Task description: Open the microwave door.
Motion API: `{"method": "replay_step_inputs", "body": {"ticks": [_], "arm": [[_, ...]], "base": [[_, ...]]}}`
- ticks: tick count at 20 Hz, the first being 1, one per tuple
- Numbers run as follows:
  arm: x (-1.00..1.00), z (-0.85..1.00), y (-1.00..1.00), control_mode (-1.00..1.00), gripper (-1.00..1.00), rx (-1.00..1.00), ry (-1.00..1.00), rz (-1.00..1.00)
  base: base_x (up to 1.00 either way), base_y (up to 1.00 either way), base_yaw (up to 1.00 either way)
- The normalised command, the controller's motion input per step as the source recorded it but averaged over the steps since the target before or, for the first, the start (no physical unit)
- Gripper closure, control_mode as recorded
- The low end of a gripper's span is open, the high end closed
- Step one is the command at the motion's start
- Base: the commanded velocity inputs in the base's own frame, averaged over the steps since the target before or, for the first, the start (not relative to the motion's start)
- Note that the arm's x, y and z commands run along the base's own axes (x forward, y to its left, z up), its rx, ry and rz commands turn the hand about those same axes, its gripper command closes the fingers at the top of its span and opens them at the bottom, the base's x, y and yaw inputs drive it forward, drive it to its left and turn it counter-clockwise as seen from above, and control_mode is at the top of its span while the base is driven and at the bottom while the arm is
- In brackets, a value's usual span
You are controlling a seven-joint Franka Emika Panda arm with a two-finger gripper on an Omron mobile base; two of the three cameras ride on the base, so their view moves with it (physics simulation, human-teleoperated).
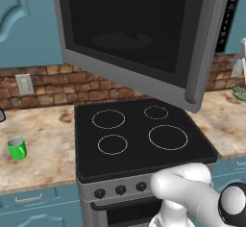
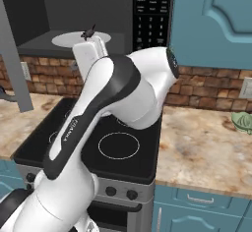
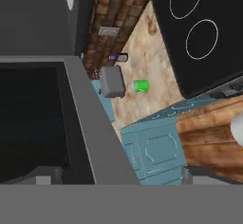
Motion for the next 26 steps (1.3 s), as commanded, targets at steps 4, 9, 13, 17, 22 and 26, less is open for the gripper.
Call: {"method": "replay_step_inputs", "body": {"ticks": [4,9,13,17,22,26], "arm": [[1.00,-0.26,0.78,-1.00,-1.00,0.43,0.26,0.07],[0.60,-0.02,1.00,-1.00,-1.00,0.32,0.28,0.03],[-0.04,0.28,1.00,-1.00,-1.00,0.19,0.32,0.14],[-0.46,0.55,1.00,-1.00,-1.00,0.09,0.32,0.24],[-0.51,0.39,1.00,-1.00,-1.00,0.01,0.28,0.23],[-0.24,0.03,1.00,-1.00,-1.00,0.00,0.19,0.12]], "base": [[0.00,0.00,0.00],[0.00,0.00,0.00],[0.00,0.00,0.00],[0.00,0.00,0.00],[0.00,0.00,0.00],[0.00,0.00,0.00]]}}
